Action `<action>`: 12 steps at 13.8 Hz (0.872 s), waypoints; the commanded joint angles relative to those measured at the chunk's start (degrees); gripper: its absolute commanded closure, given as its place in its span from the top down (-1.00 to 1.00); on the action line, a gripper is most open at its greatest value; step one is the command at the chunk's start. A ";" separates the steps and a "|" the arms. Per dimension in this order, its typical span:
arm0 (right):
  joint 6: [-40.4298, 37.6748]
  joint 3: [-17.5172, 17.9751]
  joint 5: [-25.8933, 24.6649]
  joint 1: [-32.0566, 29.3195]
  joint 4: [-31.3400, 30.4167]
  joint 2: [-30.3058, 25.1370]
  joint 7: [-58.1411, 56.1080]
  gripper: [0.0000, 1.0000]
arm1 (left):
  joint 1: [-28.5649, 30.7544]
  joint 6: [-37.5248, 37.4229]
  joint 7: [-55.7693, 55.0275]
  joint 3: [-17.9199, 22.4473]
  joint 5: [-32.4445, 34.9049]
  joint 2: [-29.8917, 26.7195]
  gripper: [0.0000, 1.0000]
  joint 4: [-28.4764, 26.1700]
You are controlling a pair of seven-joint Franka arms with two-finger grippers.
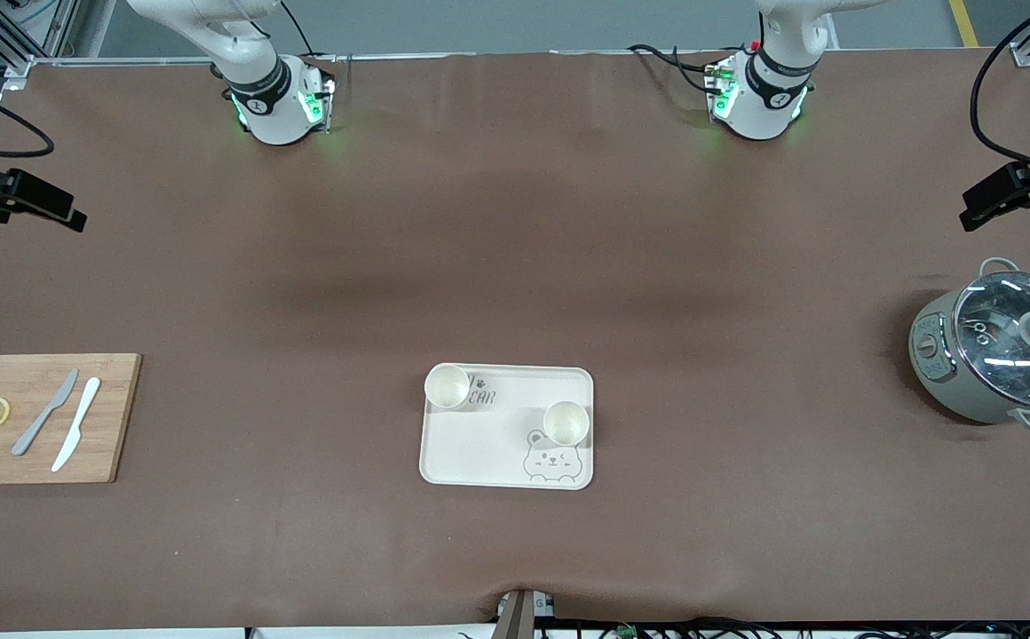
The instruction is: Place white IKEA cup upright on tray with both arms
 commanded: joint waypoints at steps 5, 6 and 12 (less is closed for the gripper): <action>0.27 -0.26 -1.38 -0.23 -2.04 -3.32 -2.05 1.00 | 0.22 1.56 3.20 0.24 -1.46 -3.71 1.00 -4.02; 0.54 -0.17 -1.90 -0.05 -1.94 -3.32 -1.97 1.00 | -1.00 2.97 1.89 0.59 -2.50 -5.54 1.00 -6.99; 2.91 -0.26 -1.73 -0.14 -2.29 -3.14 -2.05 1.00 | -11.04 4.65 -0.24 9.83 -5.06 -8.12 1.00 -11.59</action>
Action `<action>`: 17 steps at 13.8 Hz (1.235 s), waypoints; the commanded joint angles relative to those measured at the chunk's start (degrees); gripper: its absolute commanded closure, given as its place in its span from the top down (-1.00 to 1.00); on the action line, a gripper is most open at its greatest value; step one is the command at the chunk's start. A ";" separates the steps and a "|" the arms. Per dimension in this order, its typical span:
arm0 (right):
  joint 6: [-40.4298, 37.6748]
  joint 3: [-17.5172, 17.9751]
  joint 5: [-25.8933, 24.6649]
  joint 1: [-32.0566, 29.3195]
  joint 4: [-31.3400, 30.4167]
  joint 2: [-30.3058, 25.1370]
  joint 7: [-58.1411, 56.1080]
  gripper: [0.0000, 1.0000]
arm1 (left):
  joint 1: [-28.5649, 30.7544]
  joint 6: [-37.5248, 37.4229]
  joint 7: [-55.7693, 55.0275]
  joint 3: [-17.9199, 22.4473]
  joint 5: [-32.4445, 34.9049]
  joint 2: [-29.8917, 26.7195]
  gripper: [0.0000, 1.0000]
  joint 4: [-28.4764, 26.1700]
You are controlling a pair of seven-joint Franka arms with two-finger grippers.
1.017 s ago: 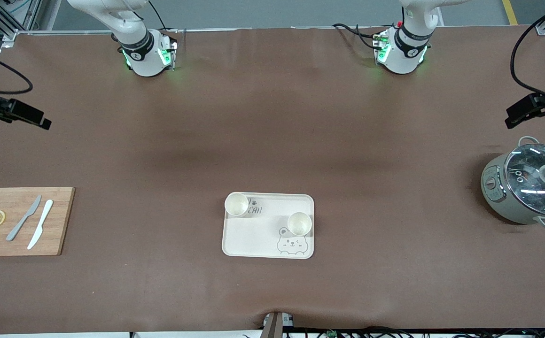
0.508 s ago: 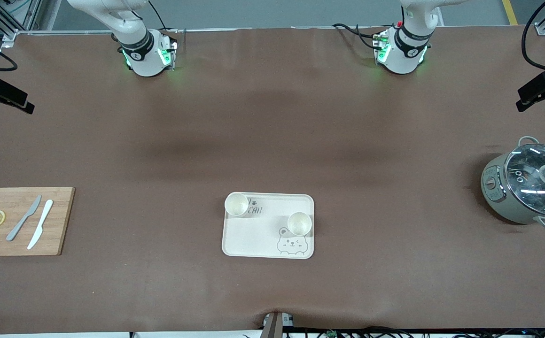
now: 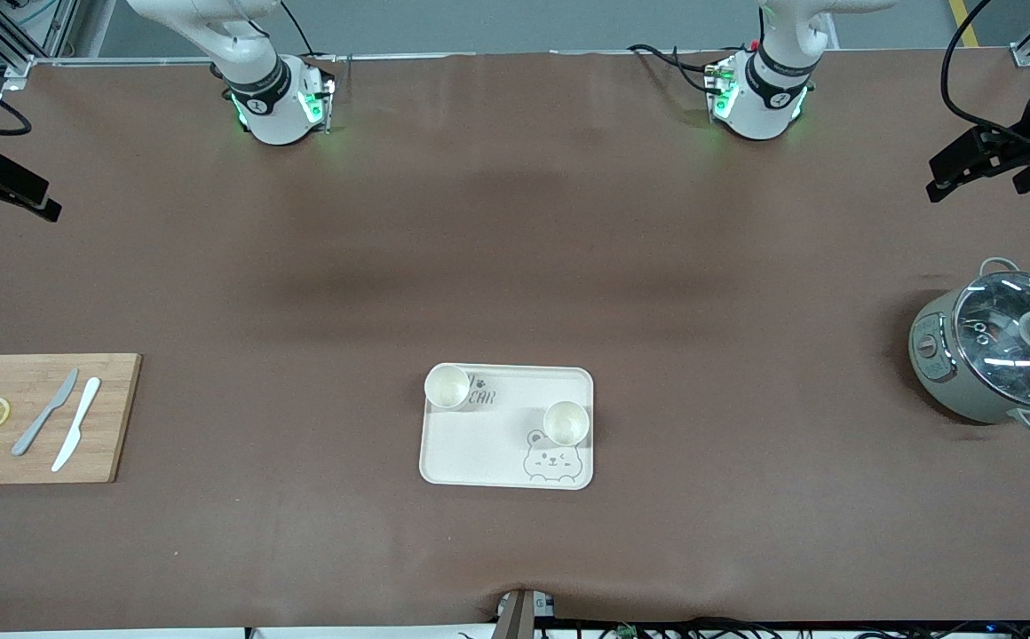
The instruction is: Place white IKEA cup upright on tray with both arms
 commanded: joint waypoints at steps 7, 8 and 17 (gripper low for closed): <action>0.35 0.10 -1.20 -0.89 -1.21 -1.10 -5.51 1.00 | 0.02 1.05 0.46 0.24 -1.30 -1.58 1.00 -1.60; 0.17 0.19 -1.20 -0.89 -1.21 -1.01 -5.43 1.00 | 0.02 1.05 0.47 0.24 -1.30 -1.49 1.00 -1.69; 0.44 0.19 -1.20 -1.24 -1.03 -1.01 -5.08 1.00 | 0.02 -0.45 0.82 0.33 -0.86 -0.79 1.00 0.59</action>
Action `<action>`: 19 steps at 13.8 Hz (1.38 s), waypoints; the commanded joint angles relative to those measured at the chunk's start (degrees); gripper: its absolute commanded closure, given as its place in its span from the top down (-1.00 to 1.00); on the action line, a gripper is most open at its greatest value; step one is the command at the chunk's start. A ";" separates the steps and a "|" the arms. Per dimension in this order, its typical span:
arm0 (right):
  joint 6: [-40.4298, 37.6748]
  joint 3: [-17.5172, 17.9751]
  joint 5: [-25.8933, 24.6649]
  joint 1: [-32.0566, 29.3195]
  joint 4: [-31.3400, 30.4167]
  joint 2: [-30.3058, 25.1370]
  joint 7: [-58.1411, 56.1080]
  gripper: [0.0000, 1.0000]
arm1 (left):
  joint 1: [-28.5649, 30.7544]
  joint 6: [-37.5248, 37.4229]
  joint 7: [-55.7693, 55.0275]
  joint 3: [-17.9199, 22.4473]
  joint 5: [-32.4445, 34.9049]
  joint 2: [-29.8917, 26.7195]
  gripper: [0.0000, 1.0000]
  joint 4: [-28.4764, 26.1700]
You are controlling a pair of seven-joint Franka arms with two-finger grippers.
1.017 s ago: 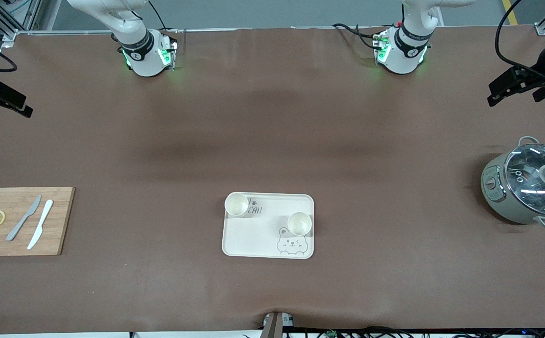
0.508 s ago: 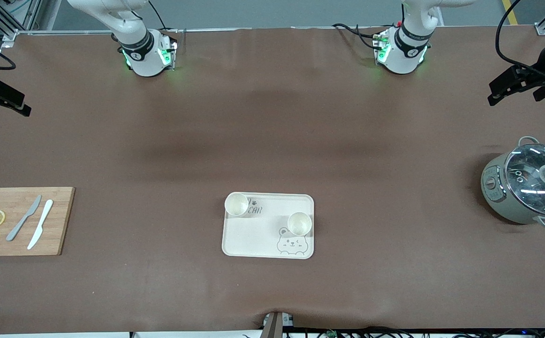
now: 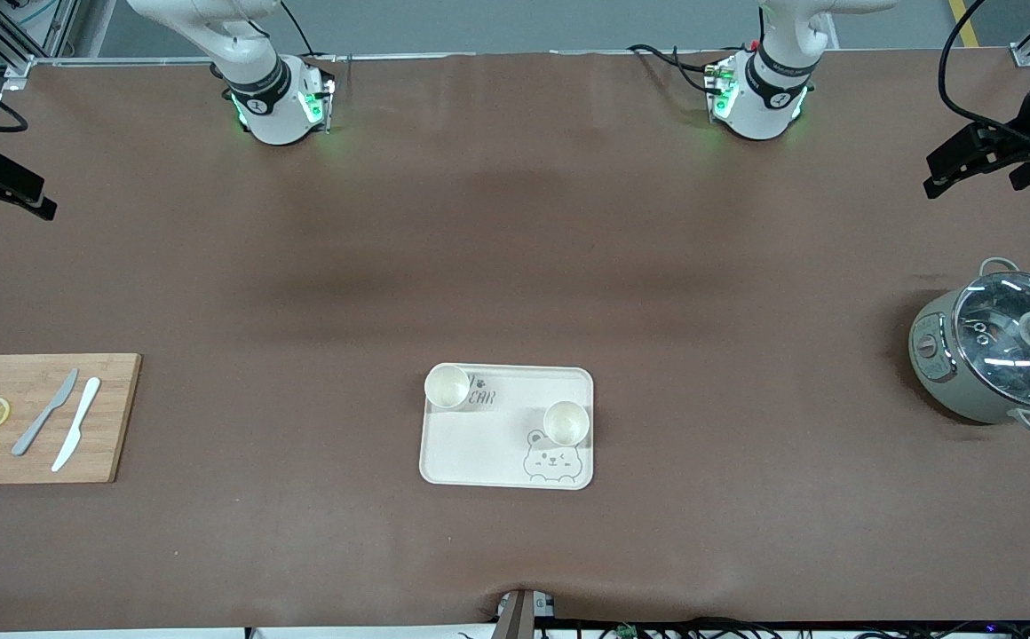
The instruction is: Place white IKEA cup upright on tray with both arms
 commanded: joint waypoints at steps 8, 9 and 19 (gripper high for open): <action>0.19 0.64 -0.80 -1.06 -0.79 -1.01 -0.57 1.00 | -0.06 -1.30 -0.25 0.15 -1.09 0.63 1.00 1.25; 0.19 0.56 -0.79 -1.15 -0.79 -1.01 -0.57 1.00 | -0.15 -1.40 -0.34 0.15 -0.83 0.80 1.00 1.34; 0.27 0.64 -0.79 -1.33 -0.79 -1.01 -0.57 1.00 | 0.11 -1.40 0.10 0.42 -1.01 0.89 1.00 1.78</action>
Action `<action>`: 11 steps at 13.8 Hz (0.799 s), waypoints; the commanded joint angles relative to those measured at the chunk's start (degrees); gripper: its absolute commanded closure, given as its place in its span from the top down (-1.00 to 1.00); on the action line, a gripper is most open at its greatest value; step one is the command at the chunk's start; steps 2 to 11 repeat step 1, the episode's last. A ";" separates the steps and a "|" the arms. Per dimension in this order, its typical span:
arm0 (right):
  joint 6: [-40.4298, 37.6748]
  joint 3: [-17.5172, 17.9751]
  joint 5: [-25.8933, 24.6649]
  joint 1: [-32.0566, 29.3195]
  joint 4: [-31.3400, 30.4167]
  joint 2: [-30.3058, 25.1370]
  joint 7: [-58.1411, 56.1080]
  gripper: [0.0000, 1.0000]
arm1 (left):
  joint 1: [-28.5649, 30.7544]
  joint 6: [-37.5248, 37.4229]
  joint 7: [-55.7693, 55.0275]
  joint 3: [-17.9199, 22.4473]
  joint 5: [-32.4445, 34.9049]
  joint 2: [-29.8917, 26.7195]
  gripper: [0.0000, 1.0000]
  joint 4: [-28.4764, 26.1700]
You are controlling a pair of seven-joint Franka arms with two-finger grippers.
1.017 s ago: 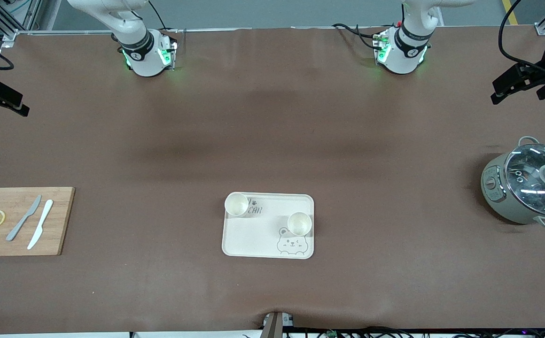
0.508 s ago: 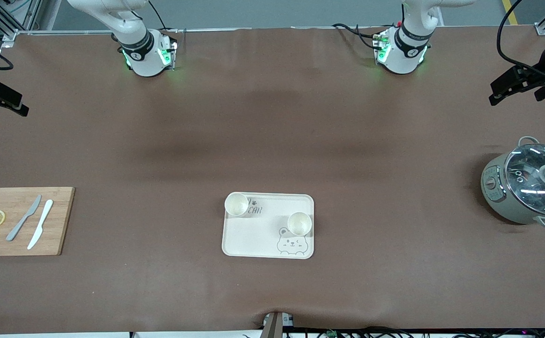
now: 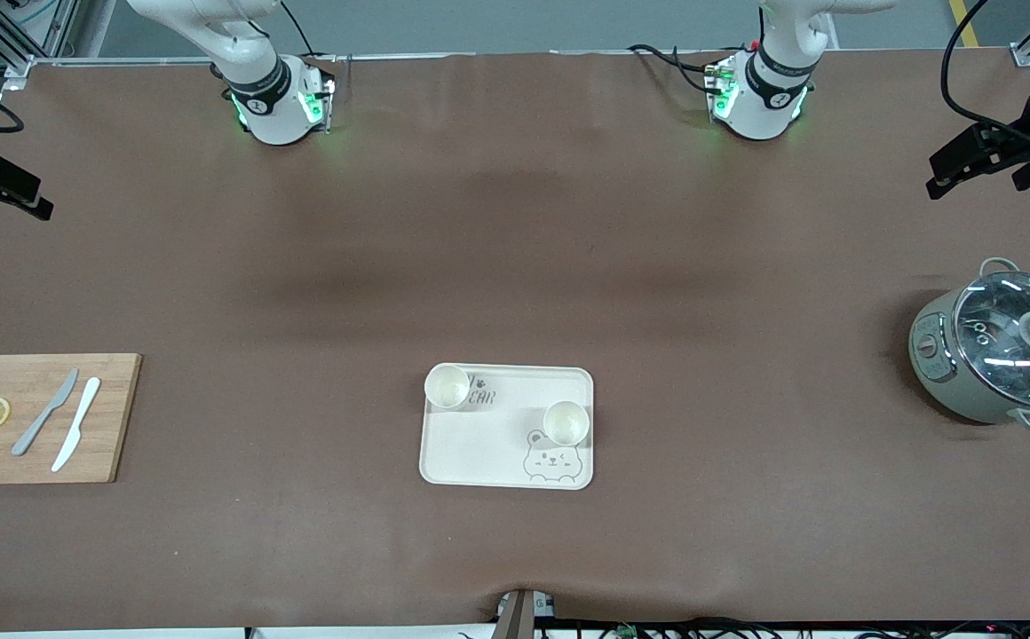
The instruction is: Place white IKEA cup upright on tray with both arms
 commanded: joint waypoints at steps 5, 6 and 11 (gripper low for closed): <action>0.19 0.83 -0.78 -1.21 -0.79 -1.01 -0.57 1.00 | -0.03 -0.99 0.18 0.32 -1.01 0.38 1.00 1.26; 0.19 0.83 -0.78 -1.21 -0.79 -1.01 -0.57 1.00 | -0.03 -0.99 0.18 0.32 -1.01 0.38 1.00 1.26; 0.19 0.83 -0.78 -1.21 -0.79 -1.01 -0.57 1.00 | -0.03 -0.99 0.18 0.32 -1.01 0.38 1.00 1.26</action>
